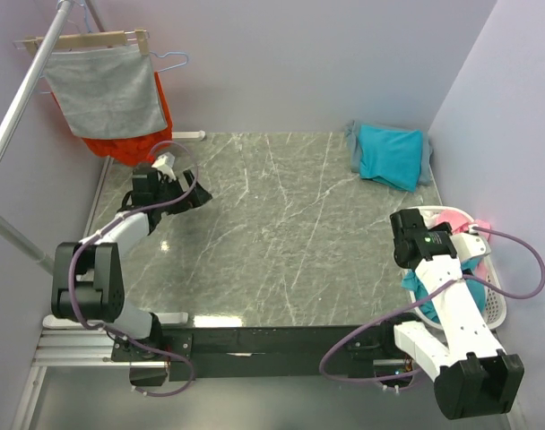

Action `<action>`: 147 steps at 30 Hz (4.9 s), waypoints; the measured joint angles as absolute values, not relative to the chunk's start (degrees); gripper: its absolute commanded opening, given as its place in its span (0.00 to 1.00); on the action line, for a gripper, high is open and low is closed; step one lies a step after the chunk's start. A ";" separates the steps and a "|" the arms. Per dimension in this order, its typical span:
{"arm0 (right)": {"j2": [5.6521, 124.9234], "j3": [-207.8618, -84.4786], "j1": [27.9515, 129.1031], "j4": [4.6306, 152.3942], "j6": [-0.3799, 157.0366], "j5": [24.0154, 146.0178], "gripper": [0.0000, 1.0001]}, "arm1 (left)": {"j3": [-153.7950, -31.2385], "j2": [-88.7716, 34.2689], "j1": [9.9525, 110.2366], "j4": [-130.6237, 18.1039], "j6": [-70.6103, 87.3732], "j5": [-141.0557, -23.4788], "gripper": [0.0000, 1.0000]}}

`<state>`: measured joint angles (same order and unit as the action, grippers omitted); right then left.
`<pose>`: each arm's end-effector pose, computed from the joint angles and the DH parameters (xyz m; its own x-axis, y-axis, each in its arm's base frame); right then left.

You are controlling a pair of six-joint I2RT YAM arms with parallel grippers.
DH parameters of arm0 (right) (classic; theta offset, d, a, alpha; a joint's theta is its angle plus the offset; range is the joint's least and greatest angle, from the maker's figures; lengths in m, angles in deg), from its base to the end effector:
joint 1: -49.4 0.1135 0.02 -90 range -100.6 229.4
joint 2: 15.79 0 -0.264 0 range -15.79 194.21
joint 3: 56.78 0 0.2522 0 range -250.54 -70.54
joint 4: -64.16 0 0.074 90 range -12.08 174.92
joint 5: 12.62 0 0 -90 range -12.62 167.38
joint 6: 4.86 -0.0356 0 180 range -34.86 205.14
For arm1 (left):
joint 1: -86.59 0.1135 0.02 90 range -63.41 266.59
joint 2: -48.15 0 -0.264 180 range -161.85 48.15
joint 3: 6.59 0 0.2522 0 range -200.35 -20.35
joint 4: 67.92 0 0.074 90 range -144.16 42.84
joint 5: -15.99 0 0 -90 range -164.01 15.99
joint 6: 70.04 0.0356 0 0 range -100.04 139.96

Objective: Fold and stack the t-shirts
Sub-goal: Grab the tshirt from the pile, then move the tshirt to the center of the board, then flatten the tshirt out

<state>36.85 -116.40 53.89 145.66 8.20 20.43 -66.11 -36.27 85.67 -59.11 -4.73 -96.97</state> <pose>0.1370 -0.0192 0.2640 -0.0414 0.5296 -0.8472 0.9767 0.2003 0.0775 0.3116 -0.0189 0.2108 -0.6459 -0.3743 -0.6654 0.0764 0.8355 -0.5442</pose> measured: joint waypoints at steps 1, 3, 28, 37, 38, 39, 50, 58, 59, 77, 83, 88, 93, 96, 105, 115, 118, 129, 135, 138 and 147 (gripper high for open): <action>36.85 -116.29 53.89 146.14 7.43 20.86 0.90 | -66.83 -37.08 85.58 -59.26 -4.73 -97.75 0.99; 36.35 -115.92 53.85 145.97 6.69 21.76 0.72 | -67.88 -38.54 85.14 -59.41 -4.75 -98.87 0.99; 19.08 -124.42 53.76 129.53 33.16 25.87 0.99 | -70.83 -40.62 81.45 -55.15 -3.76 -97.99 0.99; 32.41 -118.33 53.76 138.27 17.03 25.91 1.00 | -73.36 -42.41 80.07 -54.78 -3.70 -97.03 1.00; 33.44 -117.54 53.76 139.08 14.64 25.91 1.00 | -73.41 -42.87 80.00 -54.74 -3.70 -97.08 1.00; 34.27 -116.58 53.76 140.20 11.85 25.91 1.00 | -73.62 -43.48 79.92 -54.58 -3.68 -97.14 0.99; 39.82 -114.22 53.28 152.39 -9.33 25.26 0.82 | -77.78 -47.35 78.12 -51.76 -3.31 -97.64 0.99; 37.77 -113.58 47.40 148.81 -4.11 24.32 0.44 | -79.26 -47.31 77.53 -48.70 -3.13 -96.57 0.99; 37.13 -113.23 46.11 147.56 -2.32 24.38 0.38 | -79.26 -47.28 77.56 -48.64 -3.15 -96.57 0.99; 32.28 -110.33 34.99 129.07 21.94 29.39 0.00 | -80.27 -47.48 76.46 -46.98 -3.13 -95.11 0.99; 22.14 -109.47 35.03 120.05 34.07 38.39 0.00 | -80.79 -49.05 75.70 -47.11 -3.22 -95.07 0.99; 12.52 -116.23 35.05 116.24 43.76 50.35 0.00 | -80.79 -49.21 73.86 -47.89 -3.31 -94.28 1.00; 13.18 -133.25 35.12 113.49 51.47 59.46 0.00 | -80.77 -49.19 71.94 -48.99 -3.85 -92.44 0.99; 14.42 -140.82 35.12 110.32 54.71 66.26 0.00 | -80.51 -48.88 71.59 -50.54 -4.77 -91.92 0.99; 24.02 -151.18 35.14 103.89 58.18 92.71 0.00 | -79.18 -44.55 71.59 -53.86 -6.85 -89.05 1.00; 41.07 -156.90 59.51 99.13 60.56 109.76 0.00 | -75.39 -41.56 71.59 -59.17 -10.89 -88.68 0.99; 45.31 -152.66 68.38 94.91 61.88 106.17 0.00 | -75.31 -41.51 71.61 -59.33 -11.09 -88.42 0.99; 69.81 -139.77 78.70 90.87 61.99 82.59 1.00 | -71.33 -33.23 71.44 -56.90 -12.07 -85.73 0.99; 67.21 -137.65 79.05 91.98 59.38 70.04 1.00 | -68.53 -23.04 66.41 -53.66 -14.28 -83.24 0.99; 63.56 -134.72 79.05 94.50 57.09 65.67 1.00 | -67.00 -19.98 62.17 -53.07 -15.44 -82.96 0.99; 62.58 -125.10 79.05 98.32 53.61 66.17 1.00 | -65.01 -32.84 57.43 -52.24 -17.16 -82.63 1.00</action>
<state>62.58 -125.10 79.05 98.32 53.61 66.17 -65.01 -32.84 57.43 -52.24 -17.16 -82.63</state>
